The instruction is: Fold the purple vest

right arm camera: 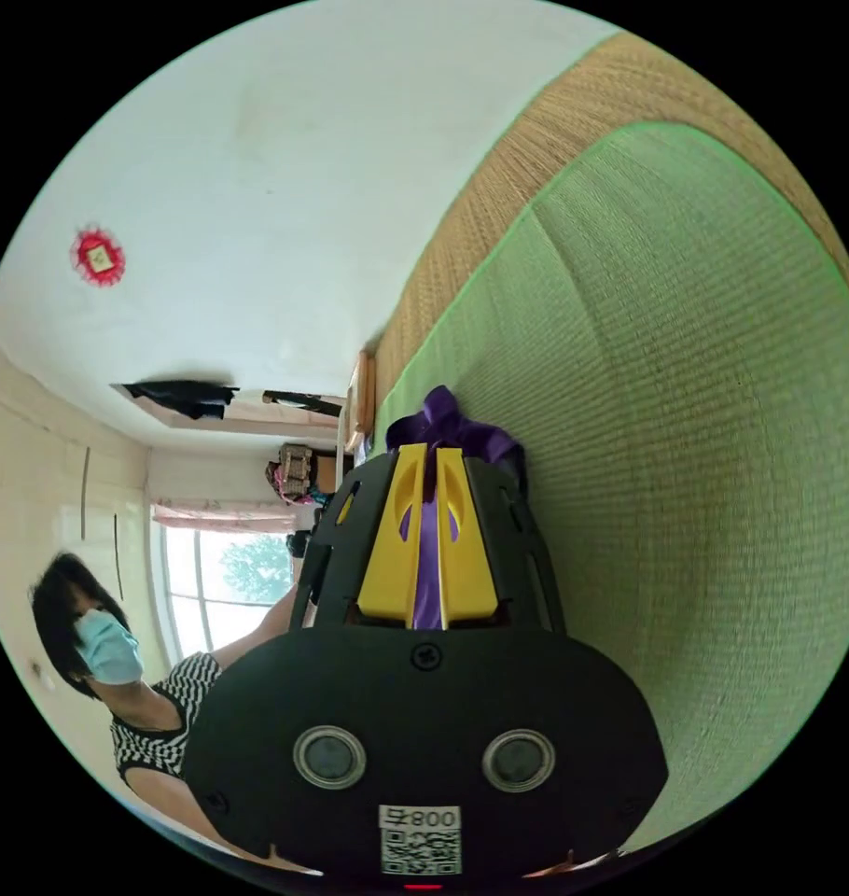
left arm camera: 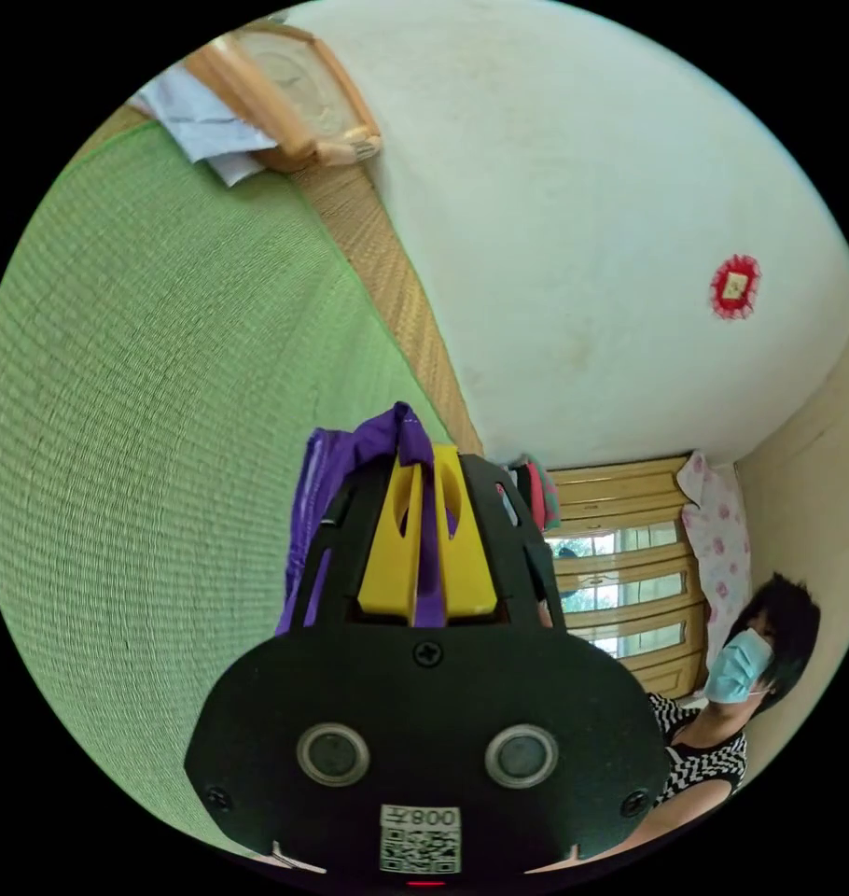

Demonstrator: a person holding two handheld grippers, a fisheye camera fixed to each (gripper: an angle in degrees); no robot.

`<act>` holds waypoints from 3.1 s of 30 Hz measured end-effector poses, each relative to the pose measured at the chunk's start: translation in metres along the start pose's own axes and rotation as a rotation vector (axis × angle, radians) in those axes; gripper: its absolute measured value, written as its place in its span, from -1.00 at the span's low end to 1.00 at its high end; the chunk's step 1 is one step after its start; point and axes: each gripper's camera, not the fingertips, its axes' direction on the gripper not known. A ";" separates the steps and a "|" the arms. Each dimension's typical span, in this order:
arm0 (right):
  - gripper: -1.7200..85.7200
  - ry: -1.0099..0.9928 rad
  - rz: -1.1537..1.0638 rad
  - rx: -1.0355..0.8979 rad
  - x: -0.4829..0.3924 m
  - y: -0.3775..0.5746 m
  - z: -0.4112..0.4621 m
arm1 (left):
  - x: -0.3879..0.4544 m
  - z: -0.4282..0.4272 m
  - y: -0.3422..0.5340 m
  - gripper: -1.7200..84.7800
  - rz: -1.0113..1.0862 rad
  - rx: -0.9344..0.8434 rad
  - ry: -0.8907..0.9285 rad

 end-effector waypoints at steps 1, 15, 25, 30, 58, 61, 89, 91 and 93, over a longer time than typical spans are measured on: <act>-0.92 0.004 0.014 0.000 0.002 -0.010 0.007 | -0.014 0.007 -0.005 -0.86 -0.019 0.003 -0.018; -0.81 -0.073 0.130 0.029 -0.034 -0.026 -0.025 | -0.042 -0.018 0.007 -0.73 0.000 0.018 0.050; -0.79 0.028 0.035 -0.109 -0.094 0.095 -0.051 | -0.040 -0.113 0.141 -0.67 0.018 0.003 -0.204; -0.77 0.098 0.025 -0.158 -0.109 0.155 -0.047 | -0.058 -0.125 0.172 -0.66 -0.054 -0.023 -0.241; -0.95 0.164 0.106 -0.301 -0.143 0.222 -0.018 | 0.000 -0.106 0.177 -0.88 -0.064 -0.143 -0.360; -0.95 0.161 0.118 -0.295 -0.140 0.232 -0.018 | 0.003 -0.104 0.184 -0.88 -0.090 -0.131 -0.360; -0.95 0.069 0.103 -0.226 -0.062 0.293 -0.046 | 0.261 0.152 0.240 -0.83 0.435 -0.486 -0.358; -0.95 0.051 0.088 -0.222 -0.061 0.295 -0.051 | 0.298 0.220 0.258 -0.80 0.555 -0.604 -0.342; -0.95 0.037 0.072 -0.221 -0.061 0.296 -0.057 | 0.334 0.286 0.280 -0.78 0.671 -0.729 -0.328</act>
